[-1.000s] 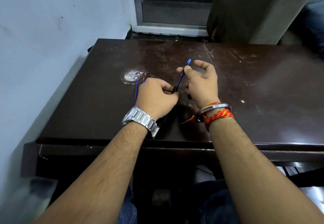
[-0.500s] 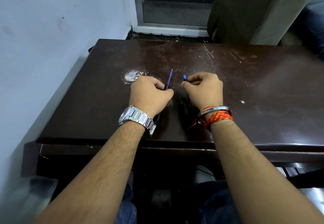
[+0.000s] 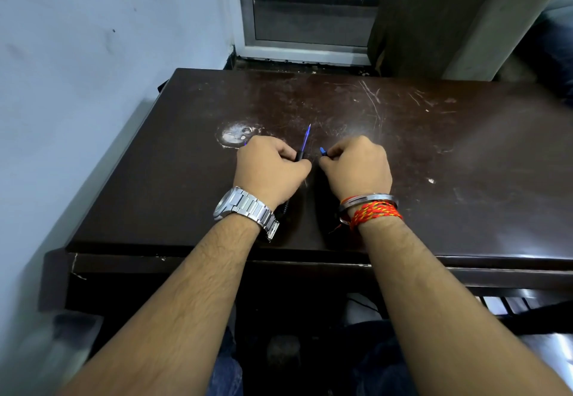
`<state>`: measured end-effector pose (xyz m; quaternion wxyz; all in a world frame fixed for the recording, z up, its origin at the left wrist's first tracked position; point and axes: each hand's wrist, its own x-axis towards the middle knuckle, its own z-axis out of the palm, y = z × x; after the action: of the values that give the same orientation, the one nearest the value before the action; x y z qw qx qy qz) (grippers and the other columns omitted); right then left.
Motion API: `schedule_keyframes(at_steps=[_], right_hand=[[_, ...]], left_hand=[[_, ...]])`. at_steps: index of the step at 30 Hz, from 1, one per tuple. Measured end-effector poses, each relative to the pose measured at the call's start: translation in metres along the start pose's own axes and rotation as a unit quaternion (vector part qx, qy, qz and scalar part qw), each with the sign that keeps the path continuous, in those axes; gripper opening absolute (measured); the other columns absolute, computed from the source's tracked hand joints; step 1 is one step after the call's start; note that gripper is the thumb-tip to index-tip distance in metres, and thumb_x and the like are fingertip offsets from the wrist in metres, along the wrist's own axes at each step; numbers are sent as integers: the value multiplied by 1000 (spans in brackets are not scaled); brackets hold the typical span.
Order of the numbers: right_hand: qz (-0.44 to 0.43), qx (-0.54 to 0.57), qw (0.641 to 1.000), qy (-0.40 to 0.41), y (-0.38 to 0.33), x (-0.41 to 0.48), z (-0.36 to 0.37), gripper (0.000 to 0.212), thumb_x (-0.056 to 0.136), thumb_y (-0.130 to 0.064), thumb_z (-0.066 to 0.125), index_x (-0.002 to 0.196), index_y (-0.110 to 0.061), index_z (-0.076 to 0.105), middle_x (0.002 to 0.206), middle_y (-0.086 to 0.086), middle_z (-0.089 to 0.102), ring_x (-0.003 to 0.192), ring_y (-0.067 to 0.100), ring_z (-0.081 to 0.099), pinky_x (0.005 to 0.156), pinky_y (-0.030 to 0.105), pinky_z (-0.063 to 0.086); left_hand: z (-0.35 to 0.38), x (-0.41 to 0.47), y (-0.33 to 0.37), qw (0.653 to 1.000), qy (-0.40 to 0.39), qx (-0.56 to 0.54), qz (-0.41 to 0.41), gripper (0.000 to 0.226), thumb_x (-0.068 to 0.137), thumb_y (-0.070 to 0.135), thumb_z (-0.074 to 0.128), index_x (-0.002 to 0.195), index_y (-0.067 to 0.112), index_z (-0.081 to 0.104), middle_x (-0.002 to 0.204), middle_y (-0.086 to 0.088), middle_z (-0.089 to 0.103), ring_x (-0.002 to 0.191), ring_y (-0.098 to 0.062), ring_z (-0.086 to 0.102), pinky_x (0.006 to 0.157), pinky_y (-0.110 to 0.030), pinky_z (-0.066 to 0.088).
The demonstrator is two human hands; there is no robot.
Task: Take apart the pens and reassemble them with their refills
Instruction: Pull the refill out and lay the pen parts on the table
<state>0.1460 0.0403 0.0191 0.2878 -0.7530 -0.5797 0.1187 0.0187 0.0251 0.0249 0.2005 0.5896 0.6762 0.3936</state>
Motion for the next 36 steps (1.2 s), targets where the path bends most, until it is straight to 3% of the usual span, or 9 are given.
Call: schedule_keyframes(at_steps=[5, 9, 13, 17, 21, 25, 29, 34, 36], right_hand=[[-5, -18, 1000, -6, 2, 0, 2, 19, 81, -30, 71, 93, -16, 75, 94, 10, 72, 99, 33, 64, 83, 43, 57], [-3, 19, 1000, 5, 3, 0, 3, 22, 79, -33, 72, 87, -12, 75, 87, 8, 72, 92, 31, 66, 73, 34, 54], [6, 117, 992, 39, -2, 2, 1, 23, 83, -35, 66, 72, -17, 74, 62, -6, 62, 74, 20, 66, 64, 21, 38], [32, 242, 970, -12, -3, 6, 3, 42, 82, -49, 65, 58, -15, 67, 52, -7, 65, 55, -1, 58, 55, 15, 42], [56, 348, 929, -117, -5, 6, 6, 32, 73, -48, 72, 64, -18, 76, 63, 3, 72, 63, 11, 65, 68, 35, 55], [42, 326, 937, -122, -3, 6, 7, 18, 72, -34, 74, 56, -25, 74, 57, -5, 70, 57, 7, 63, 64, 31, 55], [60, 365, 927, -56, -2, 11, 4, 23, 80, -28, 73, 64, -11, 72, 62, 1, 65, 60, 10, 57, 63, 29, 51], [49, 425, 902, 63, 3, 18, -6, 21, 89, -25, 66, 69, -18, 70, 64, -4, 67, 54, -2, 57, 55, 9, 47], [56, 437, 893, 90, 4, 19, -9, 22, 90, -25, 65, 69, -21, 69, 62, -8, 68, 52, -6, 56, 54, 9, 46]], left_hand=[[1, 1, -1, 1000, -5, -1, -9, 17, 63, 24, 75, 52, 25, 63, 50, 12, 64, 63, -3, 64, 61, -12, 44], [2, 0, -1, 1000, -14, 3, -10, 13, 62, 24, 75, 54, 23, 65, 50, 11, 65, 65, -6, 66, 65, -13, 47], [0, 0, 0, 1000, -14, 1, -8, 18, 64, 25, 76, 52, 26, 62, 50, 13, 63, 64, 0, 64, 60, -6, 41], [-1, -1, 0, 1000, -16, -5, -2, 22, 67, 27, 76, 51, 29, 62, 49, 17, 61, 62, 10, 60, 56, 0, 37], [-1, -1, 0, 1000, -16, -17, 10, 11, 68, 28, 78, 61, 25, 70, 51, 16, 60, 55, 12, 57, 52, 1, 37], [1, -2, -1, 999, -28, -29, 19, 6, 68, 27, 77, 67, 22, 74, 52, 16, 61, 58, 13, 59, 52, 0, 38], [3, -3, -1, 998, -53, -18, 17, 6, 65, 28, 76, 69, 23, 75, 54, 16, 63, 57, 15, 58, 52, 1, 39], [4, -3, 0, 996, -83, -19, -26, 17, 65, 34, 68, 60, 17, 71, 50, 3, 67, 48, -8, 65, 54, -22, 56], [3, 0, -2, 997, -56, -10, -43, 25, 68, 35, 64, 55, 14, 68, 44, 5, 63, 43, -3, 59, 49, -15, 49]])
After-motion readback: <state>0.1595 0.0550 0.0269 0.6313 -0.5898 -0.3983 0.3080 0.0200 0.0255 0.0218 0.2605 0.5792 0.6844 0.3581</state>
